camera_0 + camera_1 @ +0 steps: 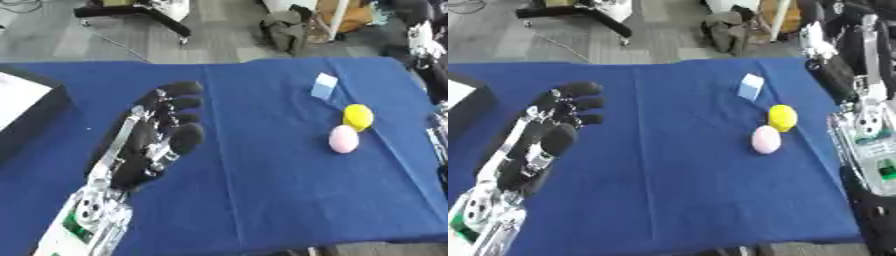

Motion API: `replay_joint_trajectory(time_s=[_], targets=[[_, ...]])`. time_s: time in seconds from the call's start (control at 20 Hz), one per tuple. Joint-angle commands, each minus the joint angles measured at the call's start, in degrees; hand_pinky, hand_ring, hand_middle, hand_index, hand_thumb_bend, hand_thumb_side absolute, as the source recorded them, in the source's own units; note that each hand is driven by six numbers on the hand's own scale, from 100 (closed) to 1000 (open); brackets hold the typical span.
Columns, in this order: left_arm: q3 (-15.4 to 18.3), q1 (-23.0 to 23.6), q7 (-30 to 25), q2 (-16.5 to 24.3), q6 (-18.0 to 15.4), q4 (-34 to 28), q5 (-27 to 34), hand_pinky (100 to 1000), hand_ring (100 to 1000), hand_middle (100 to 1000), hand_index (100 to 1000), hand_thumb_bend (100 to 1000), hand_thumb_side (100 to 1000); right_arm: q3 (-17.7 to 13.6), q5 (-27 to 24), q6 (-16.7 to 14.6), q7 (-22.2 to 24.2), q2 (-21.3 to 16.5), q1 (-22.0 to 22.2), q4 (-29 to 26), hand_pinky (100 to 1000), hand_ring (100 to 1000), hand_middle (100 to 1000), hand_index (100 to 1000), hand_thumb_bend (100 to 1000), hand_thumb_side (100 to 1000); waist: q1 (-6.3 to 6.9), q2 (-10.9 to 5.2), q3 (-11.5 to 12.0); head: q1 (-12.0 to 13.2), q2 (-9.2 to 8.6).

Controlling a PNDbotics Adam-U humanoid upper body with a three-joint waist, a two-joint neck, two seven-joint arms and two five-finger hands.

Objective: Pick up the objects with one hand, pass them to the other hand, and then place them into the box on the other side of the table.

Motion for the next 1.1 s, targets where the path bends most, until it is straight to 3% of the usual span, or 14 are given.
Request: replay_joint_trajectory(time_s=[0.05, 0.25, 0.35, 0.4, 0.6, 0.65, 0.9, 1.1], targets=[[0.33, -0.78, 0.22, 0.08, -0.15, -1.12, -0.12, 781, 805, 777, 801, 849, 584, 0.44, 4.03, -0.52, 0.44, -2.45, -0.03, 0.27, 768, 758, 629, 477, 100, 470, 0.00, -0.25, 0.05, -0.11, -0.09], [0.44, -0.75, 0.33, 0.12, -0.19, -1.01, -0.33, 780, 805, 777, 801, 851, 585, 1.13, 10.77, -2.63, 8.17, -4.97, 2.02, 1.84, 804, 830, 768, 770, 100, 463, 0.01, -0.24, 0.15, -0.13, -0.09], [0.47, -0.73, 0.37, 0.16, -0.23, -0.93, -0.53, 780, 805, 778, 801, 851, 585, 1.25, 14.40, -3.86, 12.85, -6.69, 3.31, 2.90, 829, 869, 846, 876, 100, 399, -0.01, -0.20, 0.21, -0.18, -0.09], [0.48, -0.75, 0.36, 0.20, -0.25, -0.91, -0.65, 779, 806, 778, 801, 852, 585, 1.32, 16.05, -4.33, 15.01, -7.57, 3.96, 3.55, 843, 891, 895, 921, 100, 322, -0.01, -0.17, 0.26, -0.19, -0.09], [0.44, -0.86, 0.26, 0.37, -0.23, -0.85, -1.05, 778, 806, 779, 801, 854, 586, 1.50, 20.69, -5.35, 21.49, -11.36, 6.58, 7.08, 872, 937, 979, 970, 100, 222, -0.07, 0.02, 0.55, -0.53, -0.09], [0.44, -0.91, 0.22, 0.40, -0.22, -0.85, -1.11, 778, 806, 779, 801, 855, 586, 1.55, 20.99, -5.36, 22.34, -12.22, 7.20, 8.33, 877, 945, 989, 974, 100, 237, -0.09, 0.09, 0.64, -0.63, -0.09], [0.48, -1.08, 0.12, 0.65, -0.14, -0.93, -1.29, 777, 806, 780, 801, 858, 587, 1.87, 19.50, -4.95, 25.84, -14.90, 8.75, 16.36, 892, 966, 1000, 978, 100, 503, -0.18, 0.32, 0.97, -1.14, -0.09], [0.32, -1.45, -0.09, 0.76, -0.02, -1.10, -1.31, 775, 806, 781, 802, 859, 587, 1.98, 18.34, -4.85, 27.87, -15.12, 7.84, 21.97, 892, 966, 996, 975, 100, 584, -0.24, 0.62, 1.36, -1.60, -0.09]])
